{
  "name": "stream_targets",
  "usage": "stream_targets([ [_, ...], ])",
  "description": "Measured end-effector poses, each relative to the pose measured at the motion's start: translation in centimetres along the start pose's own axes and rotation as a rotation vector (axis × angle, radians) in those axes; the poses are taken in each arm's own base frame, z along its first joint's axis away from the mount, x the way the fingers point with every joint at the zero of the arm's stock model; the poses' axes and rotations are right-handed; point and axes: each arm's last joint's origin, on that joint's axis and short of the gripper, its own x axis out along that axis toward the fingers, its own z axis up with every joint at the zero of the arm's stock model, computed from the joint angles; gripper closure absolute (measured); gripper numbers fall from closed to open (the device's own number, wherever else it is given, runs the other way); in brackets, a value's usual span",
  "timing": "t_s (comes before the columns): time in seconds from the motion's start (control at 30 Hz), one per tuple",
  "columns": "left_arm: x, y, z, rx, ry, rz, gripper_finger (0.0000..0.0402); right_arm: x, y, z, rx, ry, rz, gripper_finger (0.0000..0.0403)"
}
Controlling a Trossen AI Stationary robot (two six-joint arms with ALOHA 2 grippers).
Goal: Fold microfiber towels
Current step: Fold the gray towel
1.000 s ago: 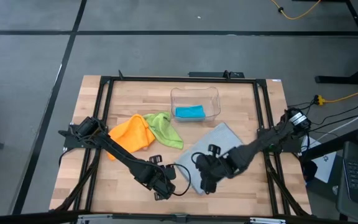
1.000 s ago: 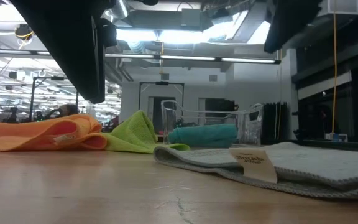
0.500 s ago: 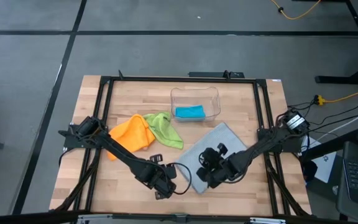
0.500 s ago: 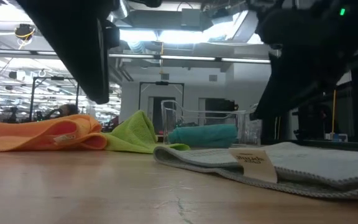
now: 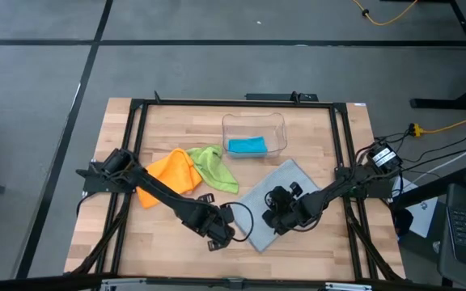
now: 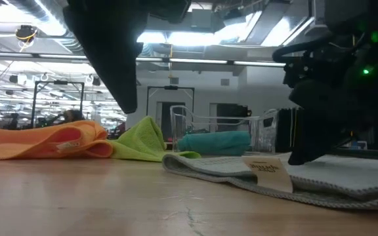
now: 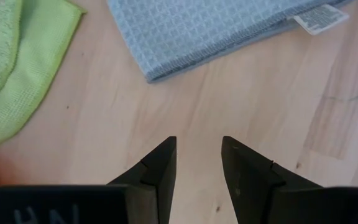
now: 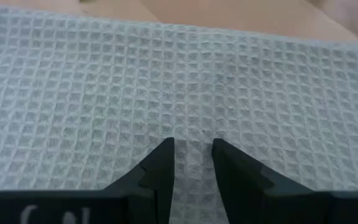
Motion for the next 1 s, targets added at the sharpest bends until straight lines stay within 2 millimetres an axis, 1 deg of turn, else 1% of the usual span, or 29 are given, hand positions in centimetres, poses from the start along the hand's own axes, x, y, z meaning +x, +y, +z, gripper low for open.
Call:
stream_targets([
  [0.07,0.0,0.1,0.1,-0.005,0.000,0.002,0.0282,0.1,-0.3,-0.2,-0.018,0.014,0.003,0.0289],
  [0.17,0.1,0.2,0.2,-0.008,0.000,0.003,0.0282,0.2,-0.6,-0.5,-0.111,0.037,0.006,0.0289],
  [0.3,0.1,0.2,0.2,-0.008,0.000,0.003,0.0282,0.1,-0.5,-0.7,-0.232,0.051,0.025,0.0289],
  [0.4,0.1,0.2,0.2,-0.007,0.001,0.003,0.0282,0.0,-0.3,-0.7,-0.366,0.055,0.042,0.0289],
  [0.5,0.1,0.2,0.2,-0.008,0.001,0.003,0.0282,-0.2,0.2,-0.4,-0.554,0.061,0.070,0.0289],
  [0.57,0.1,0.2,0.2,-0.007,0.001,0.003,0.0282,-0.5,0.8,-0.1,-0.690,0.077,0.113,0.0289],
  [0.63,0.1,0.2,0.2,-0.007,0.001,0.003,0.0282,-0.9,1.7,0.3,-0.788,0.101,0.191,0.0289],
  [0.77,0.1,0.2,0.2,-0.007,0.001,0.003,0.0282,-1.9,3.6,1.1,-0.901,0.212,0.446,0.0291],
  [0.83,0.1,0.2,0.2,-0.007,0.001,0.003,0.0282,-2.4,4.1,1.2,-0.948,0.255,0.540,0.0297],
  [0.9,0.1,0.2,0.2,-0.007,0.001,0.003,0.0282,-2.7,4.3,1.3,-0.997,0.283,0.579,0.0305],
  [1.0,0.1,0.2,0.2,-0.007,0.001,0.003,0.0282,-2.6,3.7,1.2,-1.047,0.334,0.533,0.0317],
])
